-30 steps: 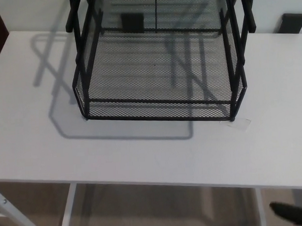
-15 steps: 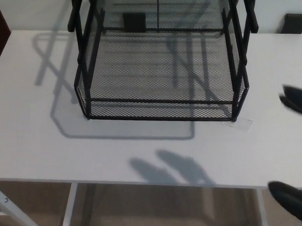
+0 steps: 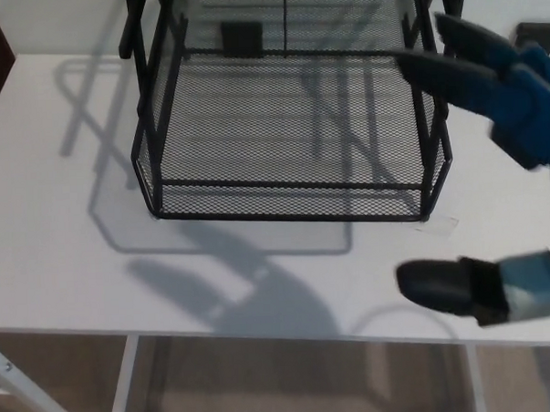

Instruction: The robot walks towards a file tray kept in the middle of a desk and uses its right hand to grab a tray and pulls it out towards itself

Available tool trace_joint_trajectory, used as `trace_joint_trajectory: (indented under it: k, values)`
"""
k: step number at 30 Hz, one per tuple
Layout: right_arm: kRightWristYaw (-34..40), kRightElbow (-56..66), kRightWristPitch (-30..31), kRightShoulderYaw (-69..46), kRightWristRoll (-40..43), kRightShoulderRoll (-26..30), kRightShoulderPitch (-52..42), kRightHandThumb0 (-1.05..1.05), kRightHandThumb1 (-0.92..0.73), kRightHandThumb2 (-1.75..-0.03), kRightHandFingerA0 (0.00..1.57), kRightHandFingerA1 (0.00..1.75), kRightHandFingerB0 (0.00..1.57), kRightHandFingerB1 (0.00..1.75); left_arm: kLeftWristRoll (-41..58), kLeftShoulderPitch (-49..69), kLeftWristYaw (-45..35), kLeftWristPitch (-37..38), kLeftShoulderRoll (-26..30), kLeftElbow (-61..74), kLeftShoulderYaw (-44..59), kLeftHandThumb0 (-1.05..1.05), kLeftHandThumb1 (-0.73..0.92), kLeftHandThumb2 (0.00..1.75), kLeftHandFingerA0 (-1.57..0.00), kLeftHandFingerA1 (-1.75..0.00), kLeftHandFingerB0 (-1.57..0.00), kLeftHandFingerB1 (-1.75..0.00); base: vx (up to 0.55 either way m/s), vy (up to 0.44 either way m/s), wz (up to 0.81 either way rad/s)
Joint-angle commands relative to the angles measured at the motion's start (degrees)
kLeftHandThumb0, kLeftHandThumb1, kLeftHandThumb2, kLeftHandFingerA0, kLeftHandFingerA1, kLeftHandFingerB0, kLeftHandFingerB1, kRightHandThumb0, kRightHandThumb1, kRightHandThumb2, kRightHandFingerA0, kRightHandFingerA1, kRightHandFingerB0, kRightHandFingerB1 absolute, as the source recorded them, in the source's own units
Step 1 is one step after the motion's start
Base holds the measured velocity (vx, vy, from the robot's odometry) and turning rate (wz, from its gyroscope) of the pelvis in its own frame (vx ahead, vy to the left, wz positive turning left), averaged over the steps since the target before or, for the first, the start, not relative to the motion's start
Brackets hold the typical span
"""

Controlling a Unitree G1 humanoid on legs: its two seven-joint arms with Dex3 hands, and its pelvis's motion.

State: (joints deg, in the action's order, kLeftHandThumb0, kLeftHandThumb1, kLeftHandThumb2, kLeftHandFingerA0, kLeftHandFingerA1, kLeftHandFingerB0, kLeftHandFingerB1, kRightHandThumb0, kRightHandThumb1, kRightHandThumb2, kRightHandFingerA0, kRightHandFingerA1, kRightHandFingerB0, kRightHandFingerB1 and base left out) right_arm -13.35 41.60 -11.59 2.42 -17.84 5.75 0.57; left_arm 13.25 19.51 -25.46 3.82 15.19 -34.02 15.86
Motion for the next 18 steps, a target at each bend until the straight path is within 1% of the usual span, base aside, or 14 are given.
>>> trace_joint_trajectory:
  k: [1, 2, 3, 4, 5, 6, 7, 9, 11, 12, 15, 18]
  values:
    - [-12.7, -14.3, 11.9, 16.5, -45.2, 1.0, 23.4, -0.67, -0.4, -0.76, 0.04, 0.39, 0.18, 0.38, -2.9, 1.7, -1.1, 2.2, 2.1, 3.0, -2.2, -0.26, 0.5, 0.54, -0.49, -0.41, -0.37, -0.36, 0.0, 0.0, 0.0]
    - [-12.1, -15.2, 12.5, 17.1, -45.4, 0.8, 23.5, -0.67, -0.4, -0.76, 0.04, 0.39, 0.18, 0.38, -2.9, 1.8, -1.3, 2.3, 2.2, 3.0, -2.4, -0.26, 0.5, 0.54, -0.49, -0.41, -0.37, -0.36, 0.0, 0.0, 0.0]
    - [-11.4, -17.4, 13.5, 18.0, -46.1, 0.6, 24.3, -0.69, -0.4, -0.54, 0.1, 0.38, 0.24, 0.29, -3.2, 1.3, -1.0, 2.1, 2.2, 3.0, -2.6, -0.34, 0.43, 0.63, -0.46, -0.46, -0.35, -0.41, 0.0, 0.0, 0.0]
    - [-11.6, -18.4, 14.2, 18.6, -46.6, 0.5, 24.7, -0.69, -0.4, -0.54, 0.1, 0.38, 0.24, 0.29, -3.3, 1.2, -0.7, 2.1, 2.3, 2.8, -2.6, -0.34, 0.43, 0.63, -0.46, -0.46, -0.35, -0.41, 0.0, 0.0, 0.0]
    - [-11.1, -19.7, 15.0, 19.3, -47.0, 0.4, 25.0, -0.64, -0.37, -0.73, 0.07, 0.43, 0.18, 0.38, -2.9, 1.3, -0.9, 1.3, 2.3, 3.5, -2.5, -0.34, 0.42, 0.62, -0.47, -0.47, -0.35, -0.41, 0.0, 0.0, 0.0]
    - [-10.3, -21.8, 15.9, 20.1, -46.9, 0.3, 25.4, -0.66, -0.4, -0.53, 0.11, 0.36, 0.24, 0.29, -2.9, 1.4, -1.0, 2.1, 2.3, 3.3, -2.5, -0.34, 0.42, 0.62, -0.49, -0.47, -0.36, -0.42, 0.0, 0.0, 0.0]
    - [-10.0, -23.6, 16.6, 20.7, -47.2, 0.5, 25.8, -0.62, -0.36, -0.72, 0.08, 0.4, 0.19, 0.37, -2.6, 1.4, -0.9, 1.5, 2.2, 3.5, -2.4, -0.32, 0.43, 0.62, -0.49, -0.47, -0.36, -0.42, 0.0, 0.0, 0.0]
    - [-11.2, -26.8, 18.6, 22.2, -48.7, 0.6, 27.1, -0.65, -0.39, -0.72, 0.07, 0.37, 0.18, 0.37, -1.8, 1.7, -0.7, -0.2, 1.9, 4.3, -2.2, -0.29, 0.44, 0.61, -0.5, -0.46, -0.38, -0.41, 0.0, 0.0, 0.0]
    - [-11.0, -30.6, 20.3, 23.7, -50.3, 0.8, 28.4, -0.66, -0.38, -0.71, 0.09, 0.37, 0.2, 0.36, -2.4, 1.7, -0.3, 0.2, 2.0, 4.4, -2.6, -0.29, 0.44, 0.61, -0.5, -0.46, -0.38, -0.41, 0.0, 0.0, 0.0]
    - [-10.4, -32.6, 21.1, 24.4, -50.2, 0.8, 28.9, -0.66, -0.37, -0.69, 0.12, 0.37, 0.23, 0.36, -2.6, 1.7, -0.2, 0.1, 2.2, 4.5, -2.8, -0.29, 0.44, 0.61, -0.49, -0.46, -0.38, -0.41, 0.0, 0.0, 0.0]
    - [-9.4, -35.4, 22.6, 25.5, -49.3, 0.7, 29.3, -0.6, -0.36, -0.67, 0.11, 0.37, 0.21, 0.35, -3.1, 1.9, 0.0, 0.1, 2.5, 4.7, -3.2, -0.3, 0.44, 0.62, -0.5, -0.46, -0.38, -0.41, 0.0, 0.0, 0.0]
    - [-7.1, -39.8, 24.3, 27.0, -48.3, 0.4, 30.3, -0.61, -0.36, -0.67, 0.1, 0.37, 0.2, 0.35, -3.8, 1.8, 0.6, 0.0, 3.0, 5.3, -3.7, -0.31, 0.44, 0.62, -0.49, -0.46, -0.38, -0.41, 0.0, 0.0, 0.0]
